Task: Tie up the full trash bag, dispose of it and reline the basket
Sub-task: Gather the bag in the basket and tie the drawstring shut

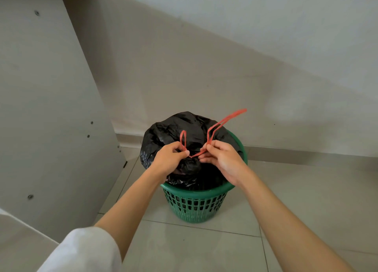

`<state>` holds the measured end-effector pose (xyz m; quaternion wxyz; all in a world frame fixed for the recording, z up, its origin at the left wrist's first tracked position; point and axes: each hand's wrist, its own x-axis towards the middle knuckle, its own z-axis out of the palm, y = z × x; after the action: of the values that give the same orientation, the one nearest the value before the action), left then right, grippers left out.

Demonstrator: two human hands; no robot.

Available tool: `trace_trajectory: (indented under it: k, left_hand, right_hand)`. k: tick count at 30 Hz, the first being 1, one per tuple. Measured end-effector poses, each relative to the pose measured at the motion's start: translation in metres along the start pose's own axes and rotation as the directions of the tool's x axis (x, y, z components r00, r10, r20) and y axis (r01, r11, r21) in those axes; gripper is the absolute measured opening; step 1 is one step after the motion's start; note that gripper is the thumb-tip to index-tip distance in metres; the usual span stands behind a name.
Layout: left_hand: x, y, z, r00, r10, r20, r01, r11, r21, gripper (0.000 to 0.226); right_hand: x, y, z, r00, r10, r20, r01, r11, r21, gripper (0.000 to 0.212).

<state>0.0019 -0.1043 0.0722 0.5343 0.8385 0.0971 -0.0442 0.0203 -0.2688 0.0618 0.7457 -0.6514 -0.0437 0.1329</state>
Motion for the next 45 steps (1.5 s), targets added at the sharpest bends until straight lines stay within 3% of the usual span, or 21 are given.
trace_trajectory:
  k: [3, 5, 12, 18, 21, 24, 26, 29, 31, 33, 35, 38, 40, 43, 45]
  left_hand:
    - [0.0, -0.003, 0.003, 0.979, -0.201, 0.038, 0.197, 0.879, -0.433, 0.02]
    - [0.0, -0.004, 0.008, 0.959, -0.282, 0.031, 0.244, 0.767, -0.593, 0.025]
    - [0.003, 0.002, 0.024, 0.918, -0.389, 0.073, 0.268, 0.475, -0.838, 0.021]
    - [0.002, 0.011, 0.027, 0.929, -0.341, 0.148, 0.302, 0.463, -0.833, 0.012]
    - [0.003, 0.015, 0.03, 0.939, -0.312, 0.145, 0.281, 0.45, -0.848, 0.011]
    - [0.002, 0.017, 0.035, 0.944, -0.296, 0.148, 0.282, 0.488, -0.826, 0.011]
    - [0.002, 0.016, 0.038, 0.946, -0.294, 0.135, 0.274, 0.506, -0.818, 0.015]
    - [0.004, 0.012, 0.04, 0.948, -0.3, 0.11, 0.256, 0.506, -0.824, 0.016]
    - [0.005, 0.01, 0.042, 0.947, -0.307, 0.095, 0.243, 0.49, -0.837, 0.013]
    - [0.005, 0.011, 0.045, 0.947, -0.312, 0.081, 0.228, 0.472, -0.852, 0.011]
    - [0.004, 0.012, 0.047, 0.946, -0.318, 0.067, 0.213, 0.451, -0.867, 0.01]
    - [0.003, 0.015, 0.049, 0.94, -0.336, 0.055, 0.204, 0.427, -0.881, 0.011]
    - [0.003, 0.014, 0.05, 0.939, -0.338, 0.057, 0.202, 0.41, -0.89, 0.012]
    - [0.003, 0.013, 0.052, 0.95, -0.306, 0.052, 0.183, 0.416, -0.891, 0.011]
    - [0.004, 0.01, 0.052, 0.967, -0.251, 0.045, 0.165, 0.477, -0.863, 0.015]
  right_hand:
    - [-0.008, 0.017, -0.01, 0.996, -0.077, 0.036, 0.082, 0.982, -0.172, 0.018]
    - [-0.014, 0.024, -0.016, 0.991, -0.124, 0.051, 0.134, 0.938, -0.319, 0.019]
    - [-0.026, 0.034, -0.018, 0.969, -0.248, 0.022, 0.222, 0.825, -0.52, 0.021]
    - [-0.025, 0.018, -0.013, 0.968, -0.252, -0.008, 0.218, 0.852, -0.475, 0.018]
    - [-0.023, 0.011, -0.011, 0.989, -0.029, -0.148, -0.014, 0.958, -0.286, 0.029]
    - [-0.024, 0.004, -0.011, 0.978, 0.156, -0.138, -0.175, 0.975, -0.135, 0.042]
    - [-0.023, 0.002, -0.01, 0.977, 0.157, -0.141, -0.18, 0.969, -0.17, 0.038]
    - [-0.016, 0.006, -0.01, 0.962, 0.101, -0.255, -0.169, 0.951, -0.259, 0.016]
    - [-0.013, 0.011, -0.013, 0.949, 0.005, -0.317, -0.122, 0.928, -0.351, 0.014]
    - [-0.014, 0.015, -0.016, 0.931, -0.159, -0.33, -0.052, 0.834, -0.55, 0.021]
    - [-0.015, 0.018, -0.016, 0.908, -0.332, -0.257, 0.035, 0.669, -0.742, 0.025]
    - [-0.018, 0.019, -0.015, 0.914, -0.361, -0.186, -0.042, 0.372, -0.927, 0.039]
    - [-0.02, 0.019, -0.014, 0.927, -0.346, -0.145, -0.105, 0.132, -0.986, 0.045]
    - [-0.028, 0.021, -0.005, 0.883, -0.457, 0.104, 0.013, -0.197, -0.98, 0.018]
    - [-0.028, 0.02, -0.002, 0.844, -0.484, 0.231, 0.096, -0.288, -0.953, 0.02]
